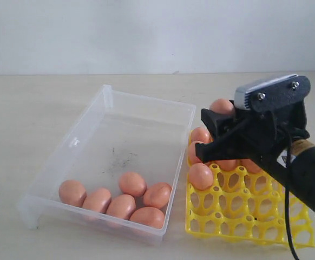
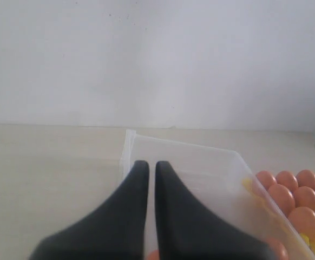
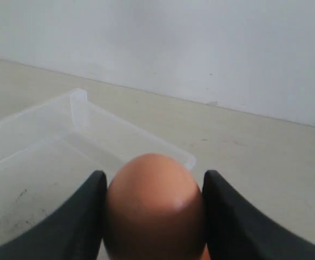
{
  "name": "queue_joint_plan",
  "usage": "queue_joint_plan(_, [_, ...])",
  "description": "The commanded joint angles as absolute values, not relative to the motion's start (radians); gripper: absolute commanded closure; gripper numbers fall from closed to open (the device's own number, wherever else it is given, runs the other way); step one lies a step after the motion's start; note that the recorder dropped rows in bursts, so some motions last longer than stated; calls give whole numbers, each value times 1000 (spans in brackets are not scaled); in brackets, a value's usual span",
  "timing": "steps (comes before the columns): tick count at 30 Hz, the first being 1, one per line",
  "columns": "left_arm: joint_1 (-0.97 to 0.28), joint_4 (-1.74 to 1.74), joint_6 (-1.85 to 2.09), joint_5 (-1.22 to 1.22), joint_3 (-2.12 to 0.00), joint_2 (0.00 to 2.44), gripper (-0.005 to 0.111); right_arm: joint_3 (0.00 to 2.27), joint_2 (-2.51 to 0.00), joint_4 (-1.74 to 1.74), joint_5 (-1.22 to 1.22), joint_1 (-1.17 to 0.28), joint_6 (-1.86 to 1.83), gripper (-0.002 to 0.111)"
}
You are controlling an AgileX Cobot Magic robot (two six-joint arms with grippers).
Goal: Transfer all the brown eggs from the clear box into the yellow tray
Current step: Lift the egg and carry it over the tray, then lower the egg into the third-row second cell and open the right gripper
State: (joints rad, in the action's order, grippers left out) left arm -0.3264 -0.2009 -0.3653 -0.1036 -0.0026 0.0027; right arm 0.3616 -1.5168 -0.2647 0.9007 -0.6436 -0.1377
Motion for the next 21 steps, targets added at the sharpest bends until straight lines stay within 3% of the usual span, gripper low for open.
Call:
queue_joint_plan(1, [-334,-199,-373,-101,0,0,103,291,-1509,-270,980,-637,-129,109])
queue_joint_plan(6, [-334,-199,-373,-101,0,0,103,155,-1550,-278,1221,-637,-46,109])
queue_joint_plan(21, [-334,-199,-373,-98,0,0,103,192,-1800,-217,1221,-637,-50,109])
